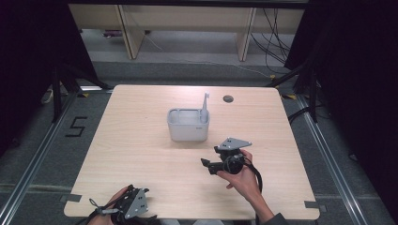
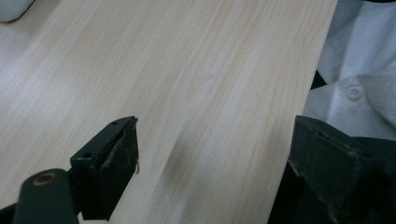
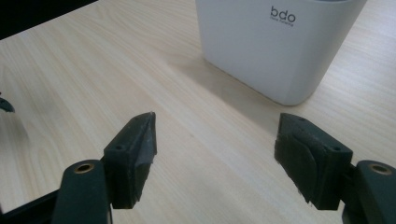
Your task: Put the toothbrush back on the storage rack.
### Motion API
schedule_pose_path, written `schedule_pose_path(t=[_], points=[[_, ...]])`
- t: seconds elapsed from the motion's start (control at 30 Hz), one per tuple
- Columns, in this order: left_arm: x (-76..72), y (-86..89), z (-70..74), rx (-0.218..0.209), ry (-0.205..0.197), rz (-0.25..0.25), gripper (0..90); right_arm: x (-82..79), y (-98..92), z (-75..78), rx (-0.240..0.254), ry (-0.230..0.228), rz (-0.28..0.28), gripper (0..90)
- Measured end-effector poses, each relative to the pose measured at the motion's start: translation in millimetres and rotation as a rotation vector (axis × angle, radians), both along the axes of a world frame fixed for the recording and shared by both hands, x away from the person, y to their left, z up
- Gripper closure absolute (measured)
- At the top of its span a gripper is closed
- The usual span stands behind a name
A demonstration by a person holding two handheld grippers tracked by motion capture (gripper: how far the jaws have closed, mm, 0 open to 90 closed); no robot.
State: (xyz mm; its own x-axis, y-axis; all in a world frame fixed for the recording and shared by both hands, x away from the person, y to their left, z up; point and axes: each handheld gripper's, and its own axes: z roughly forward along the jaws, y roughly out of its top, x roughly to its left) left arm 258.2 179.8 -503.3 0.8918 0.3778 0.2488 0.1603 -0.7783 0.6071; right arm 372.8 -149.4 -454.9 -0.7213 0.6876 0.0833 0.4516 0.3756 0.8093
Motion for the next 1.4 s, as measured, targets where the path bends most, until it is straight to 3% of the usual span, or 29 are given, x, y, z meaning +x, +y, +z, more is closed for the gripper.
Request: schedule_pose_path(t=[0.03,0.07,0.2,0.3,0.33,0.37,0.4,0.43,0.47,0.57,0.67,0.7,0.73,0.87,0.97,1.1,1.2,1.23,1.27,1.3,1.33,1.4], points=[[-0.3,0.0,0.4,0.002,0.0,0.0,15.2,-0.2,-0.3,-1.1,-0.003,-0.015,0.005,30.0],[-0.3,-0.1,0.3,0.001,0.001,0.001,15.3,-2.4,-0.1,-2.0,0.006,0.015,0.005,30.0],[-0.2,0.0,0.4,0.002,0.0,0.001,15.2,-9.7,-0.7,-7.2,0.008,0.033,0.0,28.8],[0.1,-0.1,-0.1,-0.001,0.0,0.0,15.3,-11.3,-2.7,-12.1,-0.001,0.013,0.028,28.5],[0.1,-0.1,-0.1,-0.001,0.0,0.001,15.3,-14.5,-2.0,-13.0,0.005,0.033,0.006,28.2],[0.0,-0.1,-0.1,0.0,-0.001,0.0,15.3,-14.3,-3.1,-14.2,-0.002,0.022,0.017,27.7],[-0.3,-0.1,0.3,0.001,0.0,0.001,15.3,-17.3,-1.6,-15.6,0.015,0.056,-0.002,27.2],[-0.1,-0.1,0.1,-0.002,-0.001,0.001,15.3,-15.5,-3.8,-16.4,-0.004,0.024,0.016,27.0],[0.1,0.0,0.1,0.001,-0.001,0.0,15.2,-17.5,-3.9,-16.7,0.002,0.042,0.006,26.8],[-0.3,0.0,0.4,0.002,-0.001,0.001,15.2,-19.0,-5.7,-18.6,0.002,0.018,0.01,25.3],[0.1,0.0,0.0,0.001,-0.002,0.0,15.2,-22.9,-5.7,-20.0,0.021,0.045,-0.005,23.7],[-0.1,0.0,0.2,0.002,-0.002,0.0,15.3,-22.0,-7.1,-20.8,0.016,0.036,0.009,22.7],[-0.4,0.0,0.4,0.002,0.0,0.001,15.2,-24.0,-6.9,-21.2,0.027,0.059,-0.005,22.1],[0.1,0.0,0.1,0.0,-0.002,0.0,15.2,-25.4,-10.2,-23.6,0.023,0.035,-0.001,19.7],[-0.4,0.0,0.5,0.002,-0.001,0.0,15.3,-28.9,-10.0,-25.7,0.054,0.068,-0.01,19.8],[-0.4,-0.1,0.4,0.002,-0.001,0.0,15.2,-32.0,-11.7,-28.0,0.038,0.066,0.006,19.8],[0.1,0.0,0.0,0.001,-0.002,0.0,15.3,-37.2,-11.1,-29.8,0.045,0.094,0.004,19.9],[0.0,0.0,0.0,0.001,-0.002,0.001,15.3,-37.2,-12.3,-29.9,0.022,0.072,0.016,19.9],[-0.4,0.0,0.4,0.004,-0.001,0.001,15.3,-39.4,-12.1,-29.8,0.026,0.087,0.003,19.9],[-0.5,0.0,0.4,0.001,-0.001,0.001,15.3,-39.4,-12.5,-30.5,0.027,0.07,0.018,19.9],[-0.4,-0.1,0.4,0.002,-0.002,0.001,15.3,-42.4,-11.4,-30.1,0.043,0.104,0.012,19.9],[0.0,0.0,0.1,0.001,-0.003,0.001,15.2,-43.1,-14.1,-29.8,0.024,0.083,0.028,19.8]])
